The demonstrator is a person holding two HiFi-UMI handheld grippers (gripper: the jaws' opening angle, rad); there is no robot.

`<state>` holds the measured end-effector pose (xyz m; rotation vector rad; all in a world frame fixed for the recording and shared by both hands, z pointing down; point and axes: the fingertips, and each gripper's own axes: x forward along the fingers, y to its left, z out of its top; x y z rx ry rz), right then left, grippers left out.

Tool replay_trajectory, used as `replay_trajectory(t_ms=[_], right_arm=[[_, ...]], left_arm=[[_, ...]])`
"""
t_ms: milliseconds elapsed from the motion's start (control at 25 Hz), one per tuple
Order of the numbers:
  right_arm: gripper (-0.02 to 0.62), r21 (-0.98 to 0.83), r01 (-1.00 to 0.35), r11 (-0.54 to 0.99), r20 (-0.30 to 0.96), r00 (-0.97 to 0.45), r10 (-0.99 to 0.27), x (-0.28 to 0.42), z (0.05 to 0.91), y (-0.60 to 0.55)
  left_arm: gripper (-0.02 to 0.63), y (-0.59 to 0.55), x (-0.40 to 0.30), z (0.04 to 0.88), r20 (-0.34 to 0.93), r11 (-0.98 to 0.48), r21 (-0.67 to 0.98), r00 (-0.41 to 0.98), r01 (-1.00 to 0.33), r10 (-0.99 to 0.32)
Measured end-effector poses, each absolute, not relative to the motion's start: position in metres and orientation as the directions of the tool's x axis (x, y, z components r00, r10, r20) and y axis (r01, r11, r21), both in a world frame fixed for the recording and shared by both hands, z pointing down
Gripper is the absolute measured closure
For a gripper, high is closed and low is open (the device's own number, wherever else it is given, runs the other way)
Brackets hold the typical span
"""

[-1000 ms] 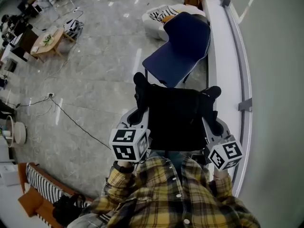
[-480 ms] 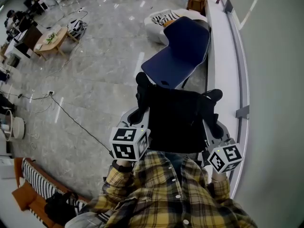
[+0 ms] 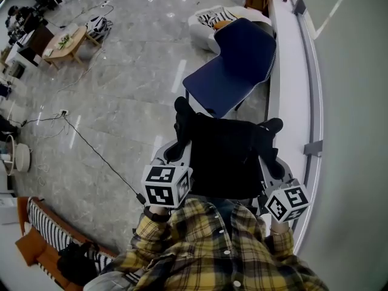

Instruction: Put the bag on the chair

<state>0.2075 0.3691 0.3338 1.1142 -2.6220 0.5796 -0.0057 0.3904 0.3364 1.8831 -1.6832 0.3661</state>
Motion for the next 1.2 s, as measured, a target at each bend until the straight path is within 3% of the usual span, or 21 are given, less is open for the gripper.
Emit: replay_trajectory(t_ms=[720, 1200], right_arm=[[0.563, -0.285, -0.792, 0.541, 0.375, -0.611, -0.697, 0.102, 0.335, 0.226], [0.561, -0.287, -0.828, 0.482, 0.382, -0.56, -0.735, 0.074, 0.332, 0.197]], left_arm=[[0.571, 0.229, -0.116, 0.338, 0.567, -0.114, 0.234, 0.231, -0.966, -0.79], [0.571, 0.188, -0.146, 0.336, 0.559, -0.173, 0.243, 0.284, -0.955, -0.779]])
